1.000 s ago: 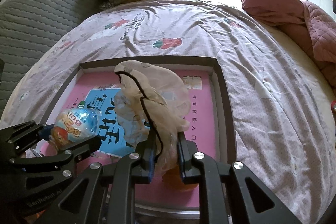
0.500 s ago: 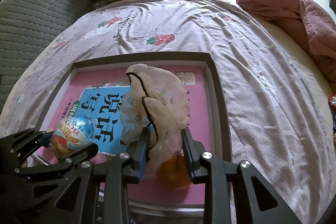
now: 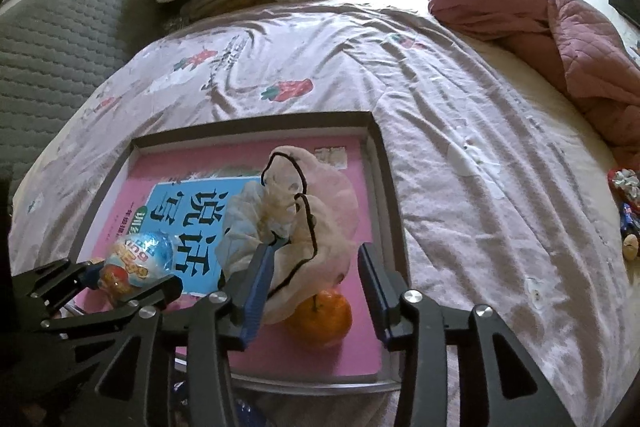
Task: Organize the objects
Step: 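Open the left tool on the toy egg while the right tool releases the mesh bag, then lift both open tools up and back away from the pink tray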
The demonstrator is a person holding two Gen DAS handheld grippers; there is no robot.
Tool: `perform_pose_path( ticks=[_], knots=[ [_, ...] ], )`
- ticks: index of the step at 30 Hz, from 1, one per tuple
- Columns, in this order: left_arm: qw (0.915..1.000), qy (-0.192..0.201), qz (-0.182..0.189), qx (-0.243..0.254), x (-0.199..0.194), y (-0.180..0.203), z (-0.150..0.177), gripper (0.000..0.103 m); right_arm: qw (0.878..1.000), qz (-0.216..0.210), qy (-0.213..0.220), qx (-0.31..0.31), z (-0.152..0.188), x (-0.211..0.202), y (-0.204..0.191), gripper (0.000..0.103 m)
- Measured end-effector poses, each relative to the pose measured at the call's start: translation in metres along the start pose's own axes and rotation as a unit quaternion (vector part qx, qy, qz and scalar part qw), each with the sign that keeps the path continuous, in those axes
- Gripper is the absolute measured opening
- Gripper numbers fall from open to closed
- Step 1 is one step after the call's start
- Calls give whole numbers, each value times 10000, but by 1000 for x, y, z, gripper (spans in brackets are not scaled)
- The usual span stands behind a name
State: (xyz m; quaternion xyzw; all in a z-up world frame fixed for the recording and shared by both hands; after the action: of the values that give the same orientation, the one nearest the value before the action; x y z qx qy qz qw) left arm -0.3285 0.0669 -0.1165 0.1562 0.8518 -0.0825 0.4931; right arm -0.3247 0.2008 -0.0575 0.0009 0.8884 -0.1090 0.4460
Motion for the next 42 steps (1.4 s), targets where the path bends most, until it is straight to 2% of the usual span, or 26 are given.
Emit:
perform_pose_path(
  ticks=[14,22,26,42],
  knots=[
    [10000,-56,-9,-47,-3,2,3,55,9996,-134,192,145,0,-33,5,46],
    [10000,-57,-30,-41,-6,4,6,63,9996,-191,164,139,5,-39,4,46],
    [10000,4,-57,-60,-12,4,5,63,9996,-202,145,111,8,-40,2,46],
    [9986,380,-180,-315,-70,-10,11,63,9987,-447,222,-35,14,-63,-12,50]
  ],
)
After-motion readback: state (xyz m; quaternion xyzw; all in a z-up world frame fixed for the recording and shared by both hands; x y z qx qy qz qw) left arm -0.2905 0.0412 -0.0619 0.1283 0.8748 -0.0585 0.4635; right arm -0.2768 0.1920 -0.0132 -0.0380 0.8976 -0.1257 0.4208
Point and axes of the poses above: each gripper's, at about its wrist camera, not at the fingertips, and x roughly the way its jaws point, y to its right, z to its underside, the point moved 8 cm from there along x, roughly the way its jaws point, and after that the axes turned 11 degrees about x, right-handed, at the moved point
